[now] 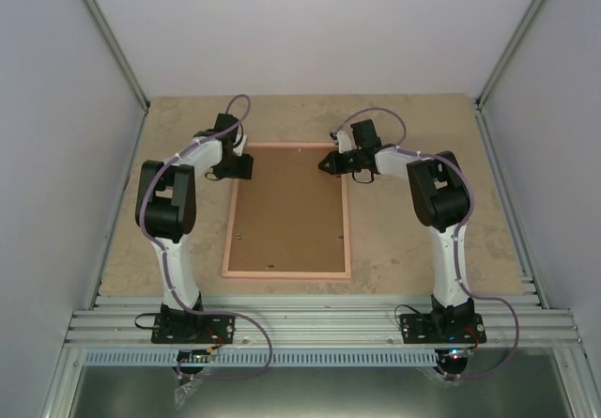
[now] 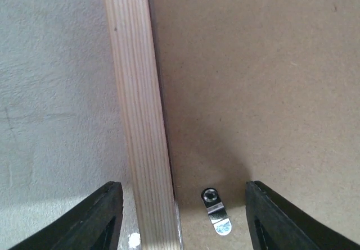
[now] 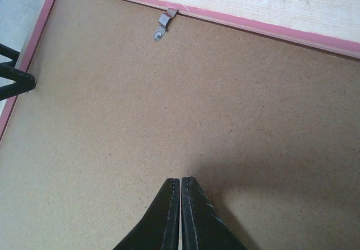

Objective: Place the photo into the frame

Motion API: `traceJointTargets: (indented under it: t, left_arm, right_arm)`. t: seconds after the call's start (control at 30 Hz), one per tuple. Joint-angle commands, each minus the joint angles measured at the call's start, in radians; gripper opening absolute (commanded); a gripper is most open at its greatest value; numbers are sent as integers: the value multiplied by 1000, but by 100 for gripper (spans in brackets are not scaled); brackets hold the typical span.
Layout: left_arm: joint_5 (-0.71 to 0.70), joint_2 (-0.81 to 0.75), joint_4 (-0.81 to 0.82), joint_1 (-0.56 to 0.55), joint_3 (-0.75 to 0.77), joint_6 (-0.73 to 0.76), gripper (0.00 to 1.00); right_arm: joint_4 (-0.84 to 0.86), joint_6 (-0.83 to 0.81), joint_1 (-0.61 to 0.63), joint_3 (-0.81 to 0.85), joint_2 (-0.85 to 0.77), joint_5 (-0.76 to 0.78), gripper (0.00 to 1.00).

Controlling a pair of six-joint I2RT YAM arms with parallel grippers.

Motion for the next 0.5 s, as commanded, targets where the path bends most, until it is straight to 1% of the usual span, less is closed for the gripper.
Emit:
traceJointTargets:
  t: [0.0, 0.1, 0.2, 0.33, 0.47]
  left_arm:
    - [-19, 7, -2, 6, 9, -24, 60]
    - [-6, 17, -1, 20, 0, -5, 56]
    - [13, 20, -8, 40, -12, 17, 47]
    - [24, 15, -11, 52, -30, 52, 41]
    - [34, 23, -17, 53, -36, 125, 33]
  right_arm:
    - [-62, -15, -14, -25, -2, 55, 6]
    - [-64, -17, -19, -25, -2, 56, 6]
    - [-66, -19, -27, -28, -3, 58, 6]
    - [-66, -20, -37, -30, -3, 57, 6]
    - [-66, -22, -48, -28, -2, 58, 6]
